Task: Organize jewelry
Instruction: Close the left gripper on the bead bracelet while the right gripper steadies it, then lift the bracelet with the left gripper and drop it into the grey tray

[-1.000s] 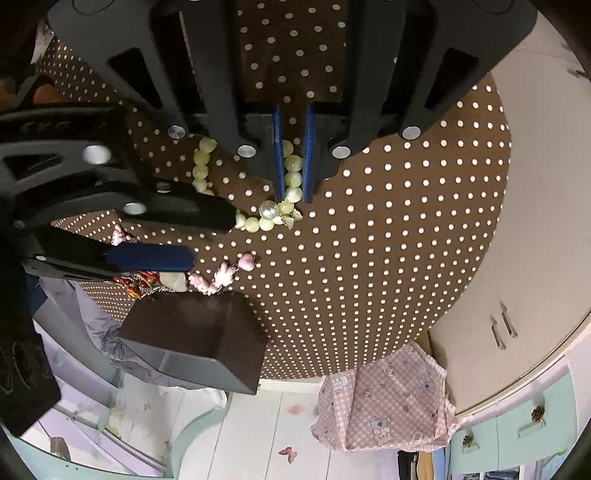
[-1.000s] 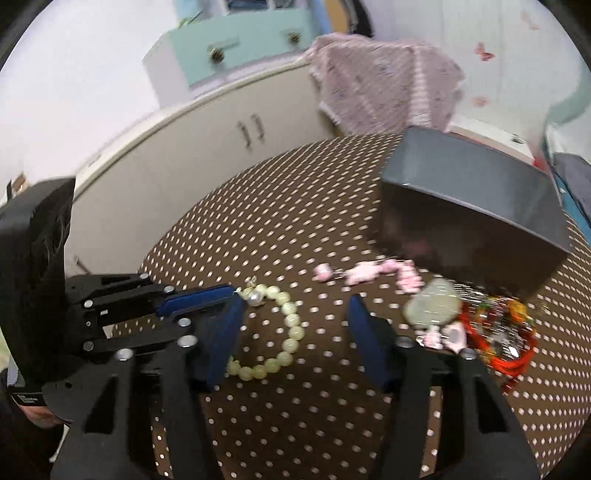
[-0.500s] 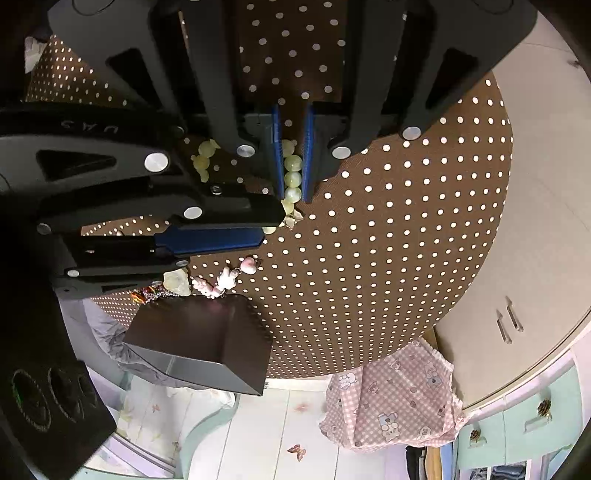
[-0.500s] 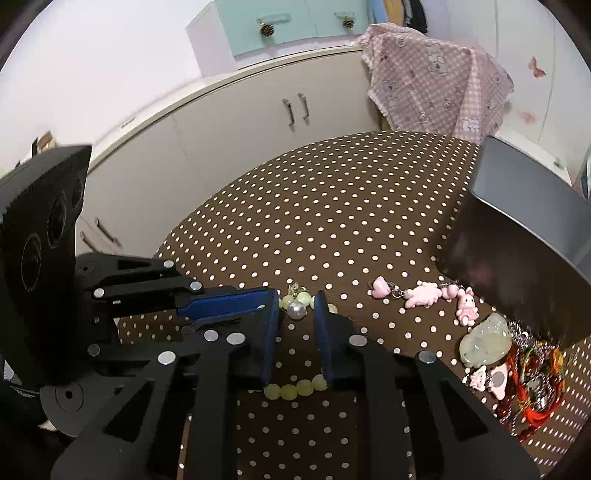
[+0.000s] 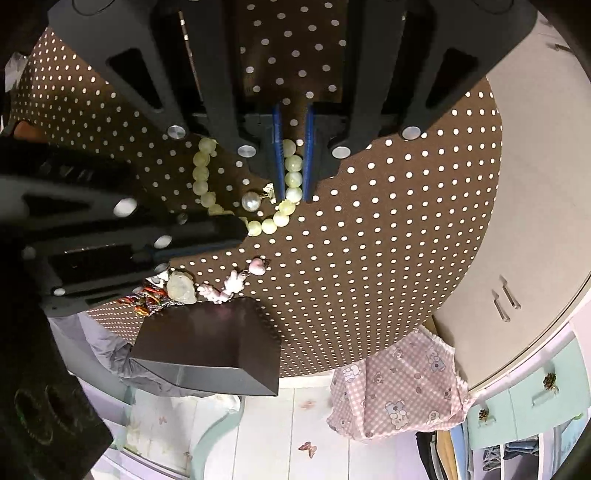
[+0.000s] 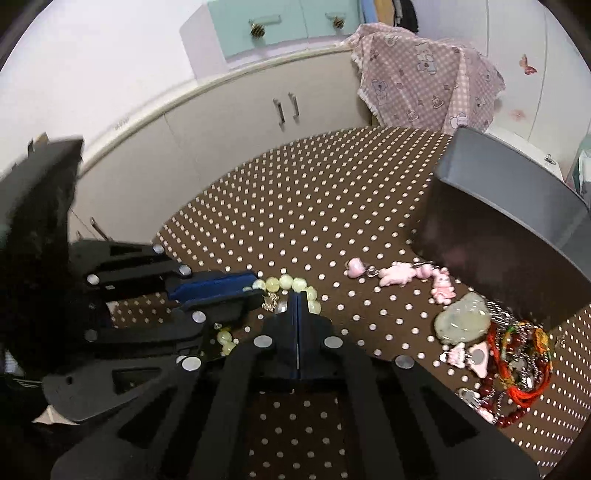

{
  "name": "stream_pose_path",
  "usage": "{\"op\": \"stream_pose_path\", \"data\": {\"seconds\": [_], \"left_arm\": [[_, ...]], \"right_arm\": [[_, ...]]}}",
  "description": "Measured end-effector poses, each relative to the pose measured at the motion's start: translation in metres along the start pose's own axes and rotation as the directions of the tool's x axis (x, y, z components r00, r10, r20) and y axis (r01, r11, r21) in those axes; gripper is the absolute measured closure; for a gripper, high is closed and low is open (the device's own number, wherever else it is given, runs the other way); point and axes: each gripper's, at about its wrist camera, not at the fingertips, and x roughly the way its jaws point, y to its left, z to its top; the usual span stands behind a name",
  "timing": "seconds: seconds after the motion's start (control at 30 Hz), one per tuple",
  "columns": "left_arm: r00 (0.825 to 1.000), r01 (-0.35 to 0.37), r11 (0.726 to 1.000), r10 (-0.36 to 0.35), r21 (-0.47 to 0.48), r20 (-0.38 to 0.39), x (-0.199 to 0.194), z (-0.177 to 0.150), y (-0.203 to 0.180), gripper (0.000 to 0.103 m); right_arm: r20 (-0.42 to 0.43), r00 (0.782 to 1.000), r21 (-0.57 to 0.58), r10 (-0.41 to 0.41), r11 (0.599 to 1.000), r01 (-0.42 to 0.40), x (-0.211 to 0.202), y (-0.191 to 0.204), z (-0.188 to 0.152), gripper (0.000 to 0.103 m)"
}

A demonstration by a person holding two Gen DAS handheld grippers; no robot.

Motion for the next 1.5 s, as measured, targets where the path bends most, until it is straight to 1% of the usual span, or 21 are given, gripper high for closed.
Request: {"op": "stream_pose_path", "data": {"seconds": [0.07,0.13,0.17,0.23,0.3,0.37,0.5,0.57,0.7,0.8,0.9,1.03,1.1,1.2,1.33,1.43,1.5], "left_arm": [[1.0,-0.008,1.0,0.008,-0.001,0.001,0.0,0.0,0.0,0.094],[1.0,-0.012,1.0,0.012,-0.004,-0.001,0.0,0.001,0.001,0.094],[1.0,-0.015,1.0,0.015,-0.006,0.0,0.0,0.001,0.002,0.094],[1.0,-0.019,1.0,0.019,0.004,-0.004,0.0,0.001,0.004,0.094],[1.0,-0.02,1.0,0.02,0.012,-0.004,0.0,0.0,0.004,0.094],[1.0,-0.012,1.0,0.012,0.007,-0.006,0.001,0.0,0.006,0.094],[1.0,0.004,1.0,-0.004,-0.005,-0.006,0.002,0.0,0.008,0.094],[1.0,0.008,1.0,-0.008,-0.006,-0.005,0.002,0.0,0.009,0.094],[1.0,0.005,1.0,-0.005,-0.007,-0.004,0.002,0.002,0.01,0.094],[1.0,0.01,1.0,-0.01,-0.007,0.003,0.0,0.004,0.009,0.094],[0.999,0.017,1.0,-0.016,-0.008,0.035,-0.009,0.013,0.008,0.094],[0.995,0.023,1.0,-0.023,0.005,0.096,-0.026,0.033,0.004,0.094],[0.992,0.032,0.999,-0.032,0.006,0.123,-0.034,0.043,0.003,0.094],[0.983,0.039,0.999,-0.042,0.021,0.18,-0.051,0.062,-0.001,0.094],[0.962,0.073,0.997,-0.077,0.025,0.261,-0.074,0.093,-0.004,0.094],[0.943,0.086,0.995,-0.095,0.042,0.32,-0.087,0.118,-0.009,0.094],[0.93,0.103,0.993,-0.114,0.052,0.35,-0.092,0.136,-0.013,0.094]], "right_arm": [[-0.023,1.0,-0.021,0.014,1.0,-0.014,0.001,0.004,0.001,0.103],[-0.037,0.999,-0.048,0.019,0.999,-0.021,0.002,0.009,-0.001,0.1],[-0.044,0.999,-0.055,0.02,0.998,-0.022,0.004,0.01,-0.001,0.092],[-0.054,0.998,-0.074,0.019,0.997,-0.023,0.01,0.012,-0.001,0.085],[-0.066,0.998,-0.094,0.021,0.995,-0.027,0.015,0.015,-0.002,0.085],[-0.076,0.997,-0.111,0.002,0.994,-0.011,0.021,0.017,-0.004,0.086],[-0.056,0.998,-0.111,0.006,0.994,-0.012,0.023,0.013,-0.005,0.088],[-0.052,0.999,-0.108,-0.005,0.994,-0.001,0.023,0.012,-0.005,0.093],[-0.041,0.999,-0.098,0.005,0.995,-0.009,0.02,0.011,-0.006,0.094],[0.002,1.0,-0.073,0.019,0.997,-0.019,0.003,0.008,-0.007,0.094],[0.062,0.998,-0.045,0.016,0.999,-0.014,-0.023,0.001,-0.004,0.094],[0.164,0.986,-0.007,-0.002,1.0,0.003,-0.069,-0.013,0.0,0.094],[0.218,0.976,0.012,-0.028,1.0,0.026,-0.095,-0.022,0.003,0.094],[0.284,0.956,0.041,-0.081,0.997,0.072,-0.128,-0.033,0.011,0.094],[0.342,0.927,0.089,-0.155,0.987,0.133,-0.161,-0.054,0.025,0.094],[0.363,0.912,0.122,-0.192,0.98,0.158,-0.174,-0.07,0.033,0.094],[0.373,0.905,0.145,-0.202,0.977,0.158,-0.178,-0.079,0.038,0.094]]}}
